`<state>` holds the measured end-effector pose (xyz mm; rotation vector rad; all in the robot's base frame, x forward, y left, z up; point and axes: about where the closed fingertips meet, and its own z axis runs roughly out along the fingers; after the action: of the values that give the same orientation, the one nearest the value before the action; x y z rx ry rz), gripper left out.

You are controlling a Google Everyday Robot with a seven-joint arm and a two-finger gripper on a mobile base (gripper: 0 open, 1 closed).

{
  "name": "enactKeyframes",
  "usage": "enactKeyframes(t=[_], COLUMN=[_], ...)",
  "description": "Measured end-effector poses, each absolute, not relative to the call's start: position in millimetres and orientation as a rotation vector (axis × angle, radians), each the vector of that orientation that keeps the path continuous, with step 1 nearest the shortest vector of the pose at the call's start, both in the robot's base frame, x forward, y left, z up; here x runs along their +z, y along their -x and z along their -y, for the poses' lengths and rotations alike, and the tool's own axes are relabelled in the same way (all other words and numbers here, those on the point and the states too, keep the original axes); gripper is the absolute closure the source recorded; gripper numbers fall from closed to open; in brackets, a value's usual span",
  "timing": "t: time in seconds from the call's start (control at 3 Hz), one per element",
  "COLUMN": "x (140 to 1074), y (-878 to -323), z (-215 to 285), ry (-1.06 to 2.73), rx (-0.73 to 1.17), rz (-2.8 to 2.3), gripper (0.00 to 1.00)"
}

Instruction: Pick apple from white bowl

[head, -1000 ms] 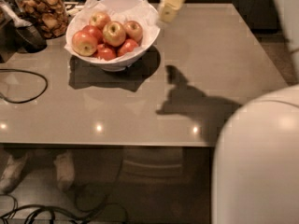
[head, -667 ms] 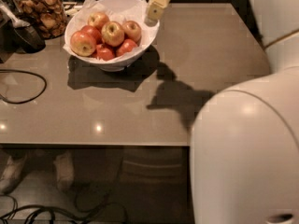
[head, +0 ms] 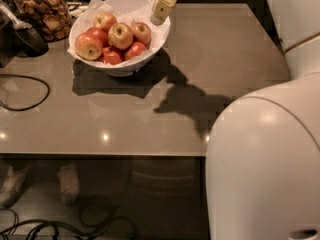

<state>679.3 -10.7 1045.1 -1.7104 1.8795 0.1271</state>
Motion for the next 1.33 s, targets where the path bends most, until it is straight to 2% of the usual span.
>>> enactKeyframes(t=[0.67,1.0,1.33], x=[1041,1035,1024], y=[-721,-731,-737], z=[-44,-58,-64], ry=[1.724,1.741,1.741], rx=[0.057,0.042,0.058], rz=[-1.833,-1.827,-1.846], gripper=[0.01,0.21,0.28])
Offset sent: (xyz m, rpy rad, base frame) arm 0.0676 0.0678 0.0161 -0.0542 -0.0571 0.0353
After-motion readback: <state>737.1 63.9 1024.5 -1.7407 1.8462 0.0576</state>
